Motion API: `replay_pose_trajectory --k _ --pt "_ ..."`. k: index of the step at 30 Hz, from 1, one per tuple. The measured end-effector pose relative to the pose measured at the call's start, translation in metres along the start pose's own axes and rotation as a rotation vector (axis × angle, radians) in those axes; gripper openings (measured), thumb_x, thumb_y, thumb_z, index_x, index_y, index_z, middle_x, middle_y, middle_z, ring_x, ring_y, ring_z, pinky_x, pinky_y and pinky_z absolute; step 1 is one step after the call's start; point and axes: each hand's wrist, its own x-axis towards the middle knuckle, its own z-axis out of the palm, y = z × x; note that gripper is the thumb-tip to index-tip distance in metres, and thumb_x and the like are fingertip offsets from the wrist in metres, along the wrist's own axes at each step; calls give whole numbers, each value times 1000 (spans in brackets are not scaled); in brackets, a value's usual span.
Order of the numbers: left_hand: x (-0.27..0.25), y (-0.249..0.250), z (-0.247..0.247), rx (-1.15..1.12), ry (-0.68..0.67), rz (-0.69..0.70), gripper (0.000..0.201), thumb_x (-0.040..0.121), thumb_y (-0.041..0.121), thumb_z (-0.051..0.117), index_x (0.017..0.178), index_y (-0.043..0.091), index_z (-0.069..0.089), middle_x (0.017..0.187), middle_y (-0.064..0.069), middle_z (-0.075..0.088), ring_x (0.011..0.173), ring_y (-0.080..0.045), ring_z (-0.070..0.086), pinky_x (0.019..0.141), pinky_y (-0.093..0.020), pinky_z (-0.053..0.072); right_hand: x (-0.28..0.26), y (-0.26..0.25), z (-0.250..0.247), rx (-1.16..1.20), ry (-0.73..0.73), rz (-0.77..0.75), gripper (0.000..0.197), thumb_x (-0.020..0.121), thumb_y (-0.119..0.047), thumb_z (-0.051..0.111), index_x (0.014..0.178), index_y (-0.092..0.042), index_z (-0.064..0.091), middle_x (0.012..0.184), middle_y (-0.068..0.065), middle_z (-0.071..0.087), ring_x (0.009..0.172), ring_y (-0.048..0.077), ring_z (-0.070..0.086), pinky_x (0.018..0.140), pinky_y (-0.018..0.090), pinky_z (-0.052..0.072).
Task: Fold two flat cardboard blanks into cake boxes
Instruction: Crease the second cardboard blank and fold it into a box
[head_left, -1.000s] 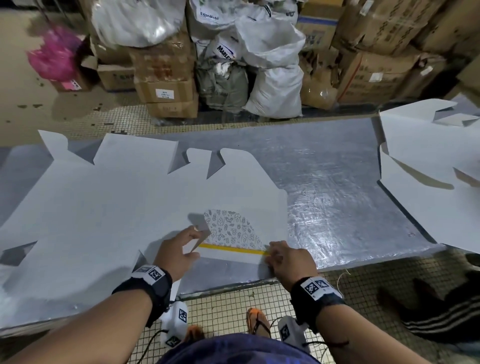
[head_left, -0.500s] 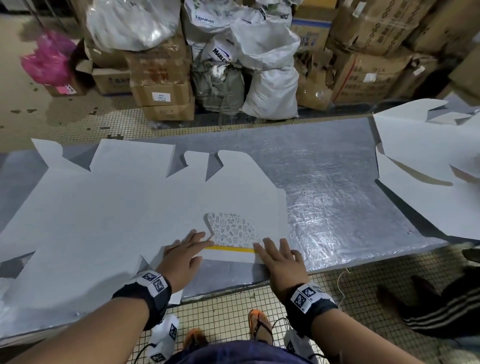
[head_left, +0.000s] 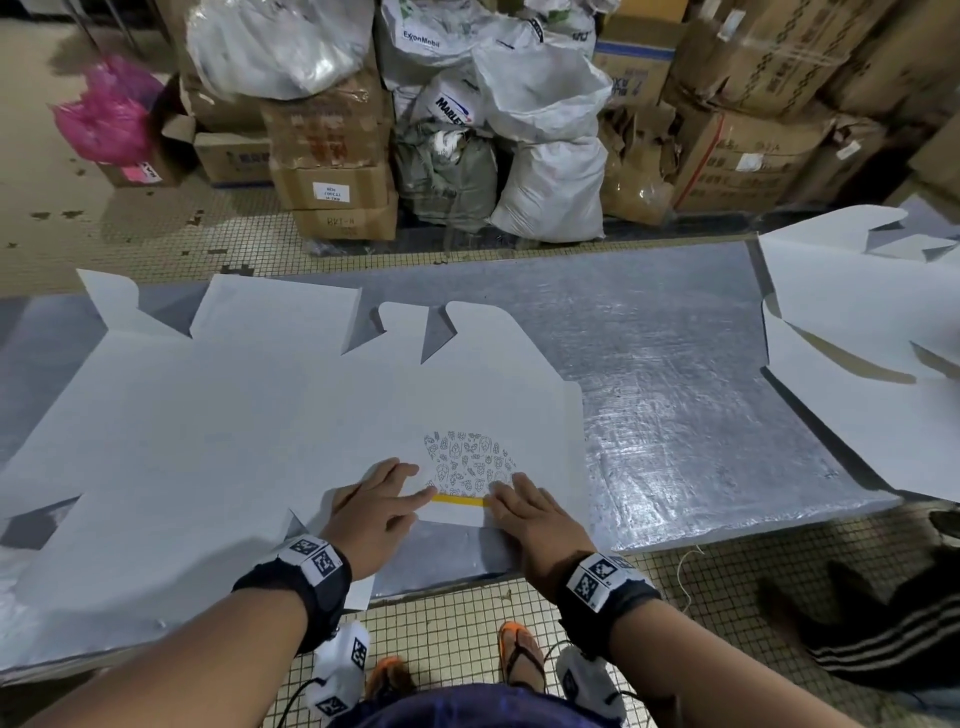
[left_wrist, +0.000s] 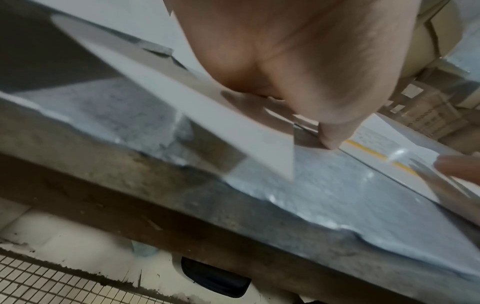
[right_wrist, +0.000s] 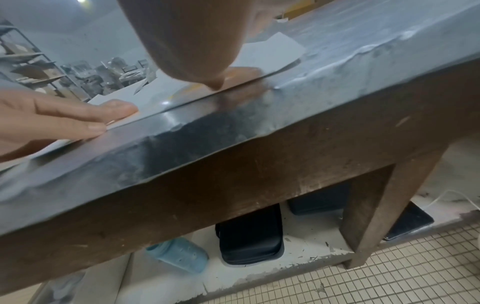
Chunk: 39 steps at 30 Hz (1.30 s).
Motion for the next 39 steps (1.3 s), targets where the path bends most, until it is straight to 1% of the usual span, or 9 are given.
replay_pose_trajectory --k 3,5,7,9,11,14,22,33,39 --pt "-1 2 -9 -53 16 -102 43 96 43 54 119 76 41 160 23 21 150 -1 -5 123 -47 9 7 -2 -5 -45 21 -26 61 93 -19 54 151 -23 34 162 -7 21 151 21 6 123 39 12" --pt "-7 3 -14 7 16 -287 55 91 60 57 137 68 28 163 24 -6 146 -3 -24 122 -44 -5 13 -5 -13 -103 2 -8 56 92 -23 49 147 -21 40 158 -5 29 147 22 16 123 40 12" --pt "-14 5 -18 127 -59 -412 72 86 77 45 143 68 2 155 24 -33 141 -9 -41 119 -43 -14 26 -8 -17 -156 -17 24 55 92 -29 45 146 -18 45 155 1 37 145 25 24 122 40 11" --pt "-14 8 -23 166 -145 -446 76 87 79 38 144 66 -10 152 20 -43 138 -13 -45 119 -45 -18 39 -13 -22 -148 1 49 54 90 -41 44 139 -18 53 146 4 46 140 25 33 120 38 16" --pt "-10 10 -27 150 -205 -449 76 90 73 39 146 63 -11 151 19 -44 138 -14 -45 118 -45 -18 51 -17 -23 -64 38 47 60 87 -46 51 139 -17 49 148 1 41 144 22 25 121 37 15" --pt "-7 8 -30 132 -243 -455 74 94 62 41 146 63 -11 149 20 -45 136 -12 -46 118 -45 -19 61 -27 -27 128 29 81 83 85 -52 56 154 -20 22 165 -5 12 152 18 -3 124 39 4" --pt "-9 11 -31 141 -232 -475 72 92 63 39 143 66 -12 150 24 -44 136 -9 -46 118 -43 -20 75 -47 -15 193 -30 268 107 75 -80 53 156 -28 6 165 -7 -14 150 19 -24 122 46 -10" --pt "-8 14 -36 146 -276 -484 74 92 58 40 143 66 -13 149 23 -45 136 -9 -47 117 -42 -20 74 -42 -6 177 -41 225 105 82 -79 46 158 -26 -2 162 -7 -24 144 15 -33 118 44 -19" --pt "-8 13 -34 141 -260 -508 72 92 59 41 143 67 -10 151 25 -41 138 -8 -44 119 -41 -18 61 -21 -14 145 -64 146 97 84 -67 53 157 -35 -2 158 -16 -25 148 14 -26 122 42 -11"
